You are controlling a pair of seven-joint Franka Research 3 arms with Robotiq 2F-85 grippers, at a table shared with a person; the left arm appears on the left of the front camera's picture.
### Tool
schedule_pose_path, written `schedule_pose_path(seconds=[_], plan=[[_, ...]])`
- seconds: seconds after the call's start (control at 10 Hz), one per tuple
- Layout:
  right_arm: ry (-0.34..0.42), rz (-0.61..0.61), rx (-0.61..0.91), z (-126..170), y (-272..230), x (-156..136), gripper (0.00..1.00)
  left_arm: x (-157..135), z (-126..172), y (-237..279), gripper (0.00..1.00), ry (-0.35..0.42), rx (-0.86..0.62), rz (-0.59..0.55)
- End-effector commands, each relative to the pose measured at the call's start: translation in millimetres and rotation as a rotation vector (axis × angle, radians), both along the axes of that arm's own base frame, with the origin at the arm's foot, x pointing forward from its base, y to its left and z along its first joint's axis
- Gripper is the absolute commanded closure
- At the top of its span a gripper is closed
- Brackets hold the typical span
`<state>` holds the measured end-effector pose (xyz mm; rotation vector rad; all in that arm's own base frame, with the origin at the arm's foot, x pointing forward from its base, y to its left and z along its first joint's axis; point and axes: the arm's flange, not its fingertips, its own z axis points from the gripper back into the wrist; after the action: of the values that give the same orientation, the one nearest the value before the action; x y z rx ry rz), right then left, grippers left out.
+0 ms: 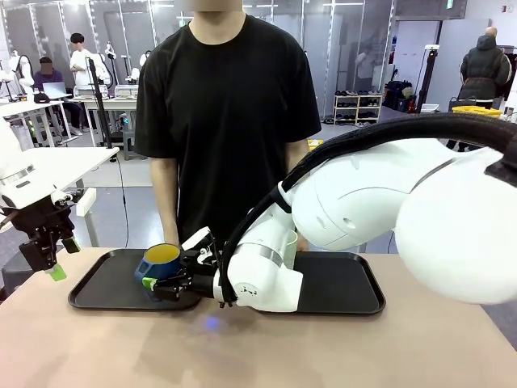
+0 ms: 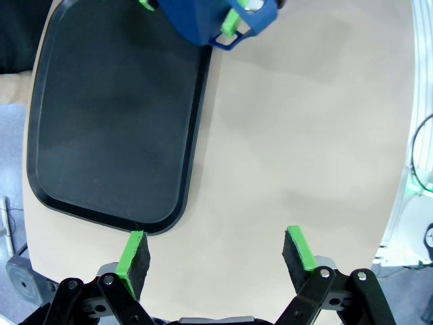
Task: Sort and store the cups by type.
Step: Pick up the Handle plastic cup and place it into the empty Flat Tray.
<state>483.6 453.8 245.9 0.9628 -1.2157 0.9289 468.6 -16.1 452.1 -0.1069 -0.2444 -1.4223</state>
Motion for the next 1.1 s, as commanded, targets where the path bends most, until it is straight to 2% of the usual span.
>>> schedule_pose_path(seconds=[0.0, 0.7, 0.8, 1.0], plan=[[-0.03, -0.088, -0.028, -18.0, 13.3, -12.4, 0.2, 1.3, 1.1, 0.5, 0.0, -0.012, 0.007, 0.006], [0.007, -0.19, -0.035, -35.4, 13.0, -5.4, 0.2, 1.3, 1.1, 0.5, 0.0, -0.012, 0.007, 0.006], [0.028, -0.097, -0.024, -8.7, -11.7, 46.0, 0.2, 1.3, 1.1, 0.5, 0.0, -0.012, 0.007, 0.006], [0.028, -0.097, -0.024, -8.7, -11.7, 46.0, 0.2, 1.3, 1.1, 0.5, 0.0, -0.012, 0.007, 0.006]])
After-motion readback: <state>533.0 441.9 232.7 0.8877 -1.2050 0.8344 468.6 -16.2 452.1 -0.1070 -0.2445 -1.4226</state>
